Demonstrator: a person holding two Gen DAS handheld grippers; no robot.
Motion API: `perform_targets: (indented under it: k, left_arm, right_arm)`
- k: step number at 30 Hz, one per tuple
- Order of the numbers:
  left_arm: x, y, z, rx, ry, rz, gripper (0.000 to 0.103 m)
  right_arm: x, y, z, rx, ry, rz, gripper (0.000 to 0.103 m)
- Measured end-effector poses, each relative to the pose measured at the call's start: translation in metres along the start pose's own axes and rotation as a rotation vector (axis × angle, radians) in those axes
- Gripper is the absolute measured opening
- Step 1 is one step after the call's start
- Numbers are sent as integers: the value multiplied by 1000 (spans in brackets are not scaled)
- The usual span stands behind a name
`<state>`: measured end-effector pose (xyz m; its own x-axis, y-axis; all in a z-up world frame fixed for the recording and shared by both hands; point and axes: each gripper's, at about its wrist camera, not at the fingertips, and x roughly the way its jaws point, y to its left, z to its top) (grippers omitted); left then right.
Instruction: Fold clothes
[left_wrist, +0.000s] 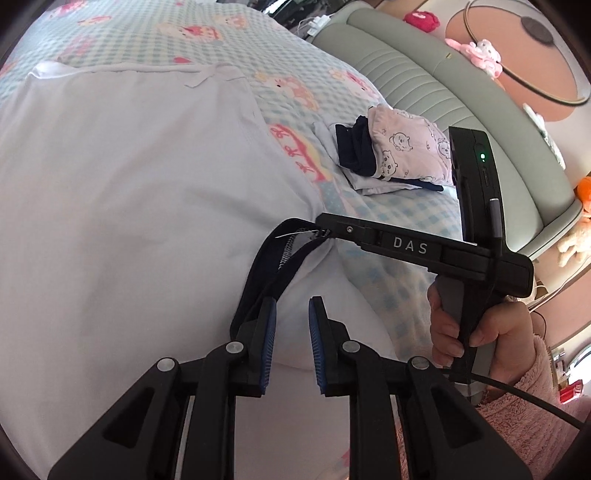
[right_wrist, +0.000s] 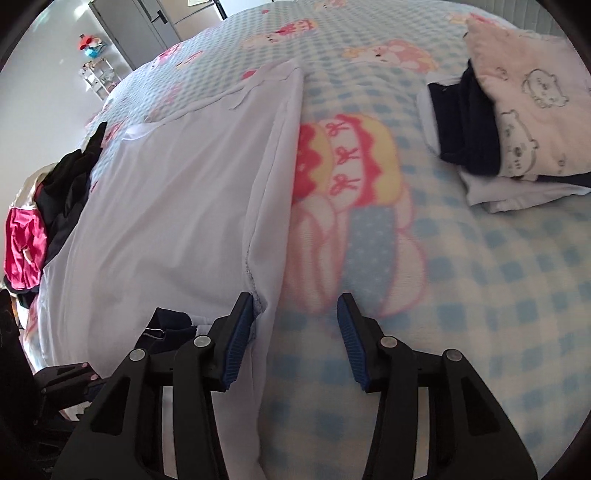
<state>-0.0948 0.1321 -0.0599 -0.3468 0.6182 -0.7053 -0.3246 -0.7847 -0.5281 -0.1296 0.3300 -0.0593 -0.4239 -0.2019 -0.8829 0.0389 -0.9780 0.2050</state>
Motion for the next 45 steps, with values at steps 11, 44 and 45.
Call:
perform_targets:
  k: [11,44,45]
  left_arm:
    - [-24,5,-1,-60,-85,-32,38]
    - [-57,13,-56,-60,-72,107,31]
    - [-70,17,-58,-54,-103,136,31]
  right_arm:
    - [-39,-25,1,78,-97,152,45]
    - [-87,26,-117,47,-132,83,49]
    - [-96,33,-116,33,-157,128,49]
